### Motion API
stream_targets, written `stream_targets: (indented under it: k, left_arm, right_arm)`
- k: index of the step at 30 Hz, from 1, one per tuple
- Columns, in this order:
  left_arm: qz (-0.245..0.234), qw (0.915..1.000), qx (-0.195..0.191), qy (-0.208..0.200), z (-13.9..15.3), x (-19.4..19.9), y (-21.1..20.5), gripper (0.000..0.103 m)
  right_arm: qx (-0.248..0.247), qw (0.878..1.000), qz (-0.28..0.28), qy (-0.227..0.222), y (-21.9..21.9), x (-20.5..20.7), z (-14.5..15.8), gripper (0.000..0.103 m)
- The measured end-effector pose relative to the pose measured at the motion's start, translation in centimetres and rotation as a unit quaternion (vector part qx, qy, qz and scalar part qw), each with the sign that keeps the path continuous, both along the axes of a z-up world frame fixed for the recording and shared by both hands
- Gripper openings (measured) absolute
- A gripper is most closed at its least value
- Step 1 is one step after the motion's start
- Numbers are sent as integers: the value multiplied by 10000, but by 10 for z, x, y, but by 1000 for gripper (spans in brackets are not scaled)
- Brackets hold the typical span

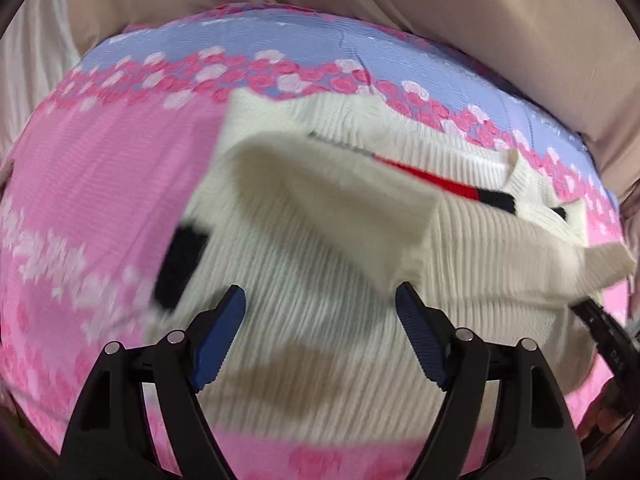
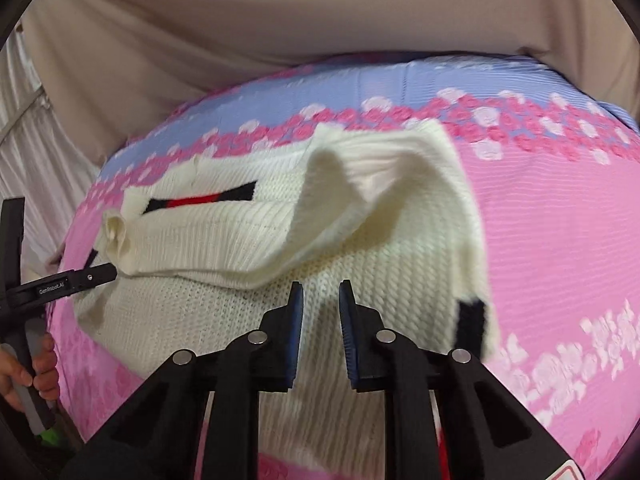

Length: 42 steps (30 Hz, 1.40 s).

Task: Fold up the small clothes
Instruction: 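Lower the folded side onto the sweater and open the right gripper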

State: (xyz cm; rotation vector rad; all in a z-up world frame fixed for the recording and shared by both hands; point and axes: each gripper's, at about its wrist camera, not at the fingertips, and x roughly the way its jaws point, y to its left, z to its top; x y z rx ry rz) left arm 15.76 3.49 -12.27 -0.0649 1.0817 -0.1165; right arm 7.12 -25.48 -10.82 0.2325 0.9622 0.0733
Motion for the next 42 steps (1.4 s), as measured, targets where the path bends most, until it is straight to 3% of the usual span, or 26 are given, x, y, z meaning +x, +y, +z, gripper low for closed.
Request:
stream_targets:
  k: [5, 8, 11, 14, 16, 17, 18, 19, 20, 21, 22, 25, 28, 30, 33, 34, 39, 42]
  left_arm:
    - [282, 9977, 215, -572, 26, 62, -12, 73]
    - [424, 9969, -42, -663, 46, 68, 2, 75]
    - [426, 9963, 117, -740, 47, 51, 16, 82]
    - [563, 9969, 315, -441, 23, 52, 24, 85]
    - [684, 9975, 89, -122, 6, 60, 31, 83]
    - [697, 9975, -8, -61, 0, 61, 32, 80]
    - [660, 9978, -24, 21, -5, 64, 31, 68]
    - [612, 9981, 16, 79, -8, 66, 29, 54]
    - [608, 9981, 44, 62, -8, 66, 29, 47]
    - [637, 9980, -32, -22, -2, 65, 31, 31]
    - [654, 9977, -173, -70, 5, 65, 34, 21]
    - [763, 9954, -517, -250, 24, 66, 43, 17]
    - [766, 9959, -289, -392, 26, 77, 41, 10]
    - [785, 9965, 86, -276, 11, 89, 35, 10]
    - [841, 9964, 79, -10, 2, 94, 36, 10]
    - [839, 9964, 47, -111, 8, 89, 37, 10]
    - [562, 9982, -16, -222, 29, 56, 29, 21]
    - [454, 9988, 121, -111, 25, 34, 21, 27]
  right_arm:
    - [-213, 9983, -292, -460, -7, 54, 20, 17]
    - [-434, 9956, -564, -615, -15, 69, 38, 21]
    - [-485, 9940, -715, -674, -20, 49, 45, 41]
    - [-581, 9928, -878, -564, -28, 27, 34, 54]
    - [-549, 9934, -957, -301, -33, 27, 18, 56]
    - [-514, 9936, -988, -204, -35, 29, 11, 56]
    - [-474, 9938, -989, -164, -36, 33, 7, 56]
    - [-462, 9942, -962, -146, -35, 35, 3, 55]
    - [-430, 9950, -895, -87, -33, 38, 0, 50]
    - [-329, 9963, -794, -44, -30, 42, -3, 21]
    - [-209, 9972, -714, 12, -28, 45, -2, 8]
    - [-49, 9965, -684, -486, -25, 42, 28, 7]
    - [-160, 9916, -808, -999, -29, 39, 61, 7]
    - [-398, 9914, -912, -849, -36, 48, 51, 7]
    - [-514, 9936, -961, 302, -49, 71, -5, 8]
    - [-394, 9934, -1022, 340, -50, 67, -8, 9]
    - [-481, 9921, -982, -614, -23, 17, 41, 14]
    - [-516, 9948, -651, -587, 0, -11, 42, 14]
